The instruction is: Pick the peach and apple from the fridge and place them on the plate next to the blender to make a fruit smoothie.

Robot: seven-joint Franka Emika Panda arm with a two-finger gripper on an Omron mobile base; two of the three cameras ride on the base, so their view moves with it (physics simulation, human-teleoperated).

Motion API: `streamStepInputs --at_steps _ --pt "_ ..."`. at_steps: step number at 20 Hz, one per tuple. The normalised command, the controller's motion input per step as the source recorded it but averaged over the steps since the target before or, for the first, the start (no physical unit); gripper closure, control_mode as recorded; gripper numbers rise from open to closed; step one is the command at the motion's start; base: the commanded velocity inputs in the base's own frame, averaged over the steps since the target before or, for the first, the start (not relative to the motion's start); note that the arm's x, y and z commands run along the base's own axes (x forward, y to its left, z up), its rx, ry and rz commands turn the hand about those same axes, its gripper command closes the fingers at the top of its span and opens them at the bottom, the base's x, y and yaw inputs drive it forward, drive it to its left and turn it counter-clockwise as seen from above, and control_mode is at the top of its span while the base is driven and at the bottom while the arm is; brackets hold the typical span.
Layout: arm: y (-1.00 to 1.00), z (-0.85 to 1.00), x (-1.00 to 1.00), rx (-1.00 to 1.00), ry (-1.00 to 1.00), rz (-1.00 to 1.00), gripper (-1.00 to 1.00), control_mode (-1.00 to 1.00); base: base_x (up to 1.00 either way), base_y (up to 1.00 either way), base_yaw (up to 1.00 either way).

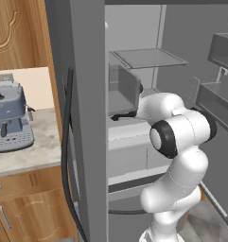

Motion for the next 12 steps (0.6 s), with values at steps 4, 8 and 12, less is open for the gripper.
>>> streamStepInputs --at_steps 4,8,12 --pt "0.14 -0.25 0.35 0.00 0.00 0.00 -1.00 -1.00 0.00 0.00 0.00" --pt "0.16 -0.21 0.40 0.00 0.00 0.00 -1.00 -1.00 0.00 0.00 0.00" --pt "0.08 -0.18 0.44 -0.01 0.00 0.00 -1.00 -1.00 0.00 0.00 0.00"
